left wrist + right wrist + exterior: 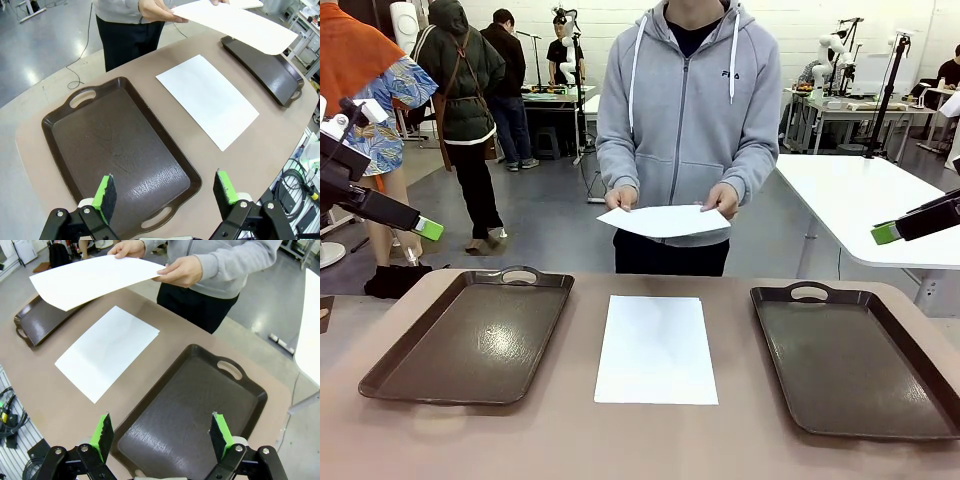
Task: Sort the A4 documents.
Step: Receive the A4 Paper.
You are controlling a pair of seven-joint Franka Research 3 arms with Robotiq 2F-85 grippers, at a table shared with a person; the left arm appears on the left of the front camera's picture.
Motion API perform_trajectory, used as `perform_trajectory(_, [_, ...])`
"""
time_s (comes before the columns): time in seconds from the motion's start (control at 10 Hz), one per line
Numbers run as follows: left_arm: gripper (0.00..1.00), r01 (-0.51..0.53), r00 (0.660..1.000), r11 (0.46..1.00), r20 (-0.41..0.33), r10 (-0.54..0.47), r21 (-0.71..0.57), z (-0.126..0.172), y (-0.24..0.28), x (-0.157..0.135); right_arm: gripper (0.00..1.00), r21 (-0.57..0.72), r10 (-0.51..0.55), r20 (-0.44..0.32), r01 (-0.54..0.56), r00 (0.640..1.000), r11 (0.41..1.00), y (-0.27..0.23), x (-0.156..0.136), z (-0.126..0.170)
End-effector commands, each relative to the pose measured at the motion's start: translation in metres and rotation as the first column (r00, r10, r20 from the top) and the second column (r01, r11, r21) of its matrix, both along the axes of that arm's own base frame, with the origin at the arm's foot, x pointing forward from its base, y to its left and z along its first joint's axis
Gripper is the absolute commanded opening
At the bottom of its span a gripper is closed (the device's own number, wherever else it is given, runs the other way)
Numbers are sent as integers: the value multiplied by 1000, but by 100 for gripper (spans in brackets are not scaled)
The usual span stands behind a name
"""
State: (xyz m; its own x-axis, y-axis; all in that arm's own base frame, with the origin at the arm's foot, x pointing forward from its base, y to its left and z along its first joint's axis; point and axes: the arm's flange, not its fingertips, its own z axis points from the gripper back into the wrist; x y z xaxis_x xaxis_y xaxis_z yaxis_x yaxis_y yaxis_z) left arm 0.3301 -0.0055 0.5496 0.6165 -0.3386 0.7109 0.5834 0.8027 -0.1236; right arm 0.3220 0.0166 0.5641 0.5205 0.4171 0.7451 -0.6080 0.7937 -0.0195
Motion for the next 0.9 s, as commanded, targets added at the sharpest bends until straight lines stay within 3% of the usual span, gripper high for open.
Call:
perform_trajectory(0.0, [100, 0, 1000, 1000, 1, 0, -2, 0, 0, 0, 100, 5, 0, 0, 0, 1000, 1000, 0, 1, 0])
perform_trajectory(0.8, [100, 0, 1000, 1000, 1, 0, -2, 0, 0, 0, 100, 5, 0, 0, 0, 1000, 1000, 0, 1, 0])
